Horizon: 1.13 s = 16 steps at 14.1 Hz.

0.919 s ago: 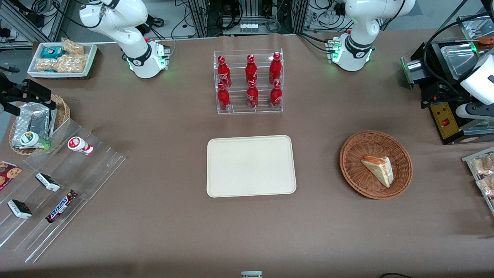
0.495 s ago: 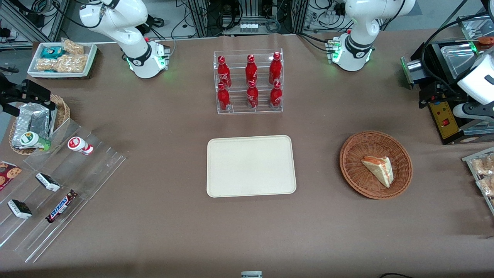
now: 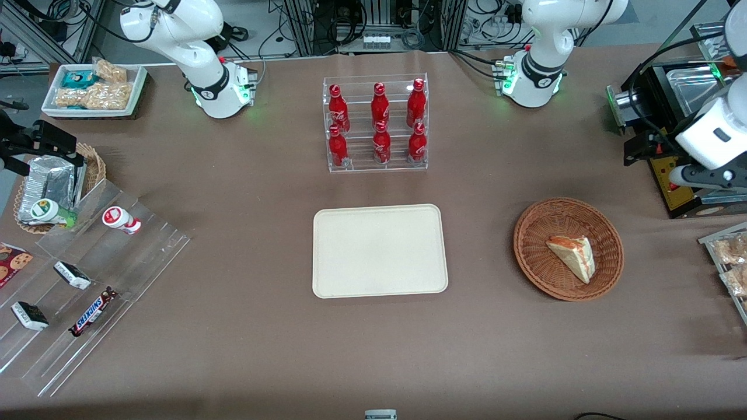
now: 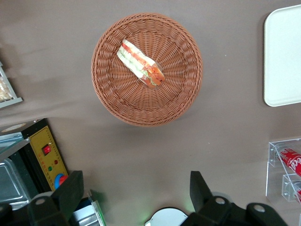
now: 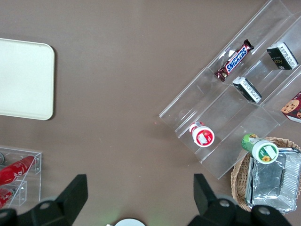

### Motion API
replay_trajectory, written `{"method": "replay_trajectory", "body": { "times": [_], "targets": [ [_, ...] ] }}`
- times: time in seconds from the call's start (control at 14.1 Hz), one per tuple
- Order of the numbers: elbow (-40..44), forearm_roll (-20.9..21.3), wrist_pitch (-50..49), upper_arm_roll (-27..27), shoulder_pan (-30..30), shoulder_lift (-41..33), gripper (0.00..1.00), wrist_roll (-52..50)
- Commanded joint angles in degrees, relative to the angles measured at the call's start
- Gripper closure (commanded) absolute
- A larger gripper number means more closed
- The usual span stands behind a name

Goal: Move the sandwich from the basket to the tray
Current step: 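Move the left gripper over the wicker basket holding the sandwich, then lower the left gripper into the basket and grasp the wrapped sandwich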

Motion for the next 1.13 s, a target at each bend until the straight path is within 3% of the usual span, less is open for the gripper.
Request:
{"method": "replay_trajectory", "body": {
  "times": [0.0, 0.28, 0.57, 0.85, 1.06],
  "targets": [
    [-5.56, 0.07, 6.09, 0.04, 0.1, 0.12, 0.0, 0.06],
    [-13.3, 0.07, 17.52, 0.31, 0.37, 3.1, 0.0, 0.06],
    [-18.04, 0.16, 28.76, 0.31, 0.46, 10.57, 0.0, -1.25],
    [-24.65, 0.16, 42.13, 0.31, 0.54, 13.83, 0.0, -12.82],
    [-21.06, 0.07, 44.08, 0.31, 0.54, 17.96, 0.0, -28.28]
  ]
}}
